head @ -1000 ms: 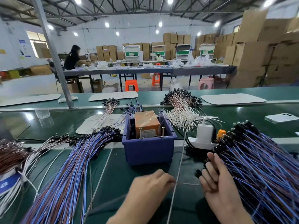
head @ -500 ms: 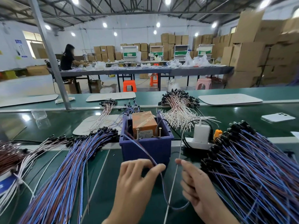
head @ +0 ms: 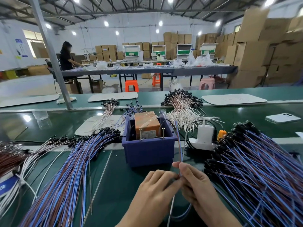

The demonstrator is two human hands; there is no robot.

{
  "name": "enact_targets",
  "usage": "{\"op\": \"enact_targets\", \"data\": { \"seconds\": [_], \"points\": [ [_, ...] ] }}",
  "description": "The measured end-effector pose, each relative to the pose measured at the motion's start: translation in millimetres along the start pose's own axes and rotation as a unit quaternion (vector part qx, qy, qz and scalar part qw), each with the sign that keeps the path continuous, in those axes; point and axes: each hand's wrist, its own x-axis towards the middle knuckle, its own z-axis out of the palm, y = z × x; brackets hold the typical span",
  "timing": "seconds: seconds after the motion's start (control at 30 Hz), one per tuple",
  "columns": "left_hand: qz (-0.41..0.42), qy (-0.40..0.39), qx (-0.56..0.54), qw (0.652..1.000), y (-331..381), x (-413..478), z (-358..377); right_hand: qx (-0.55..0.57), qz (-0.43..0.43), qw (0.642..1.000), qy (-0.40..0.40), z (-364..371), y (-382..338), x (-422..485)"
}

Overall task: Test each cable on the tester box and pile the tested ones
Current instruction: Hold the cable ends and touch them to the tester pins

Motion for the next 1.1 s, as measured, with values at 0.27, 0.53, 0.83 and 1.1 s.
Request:
{"op": "enact_targets", "data": {
  "seconds": [0.27, 0.53, 0.83, 1.1],
  "points": [
    [-0.276, 0.083, -0.227, 0.930, -4, -6, -8, -0.074, -0.040, 0.994, 0.069, 7, -5, -3],
    [-0.246, 0.008, -0.227, 0.942, 2, -4, 1, -0.086, -0.091, 0.992, 0.013, 19, -8, -8],
    [-0.366, 0.109, -0.219, 0.898, -8, -5, -3, -0.056, -0.091, 0.991, 0.080, 12, 0, 1],
    [-0.466, 0.149, -0.237, 0.840, -19, -8, -5, -0.113, -0.110, 0.979, 0.127, 8, 5, -1]
  ]
}}
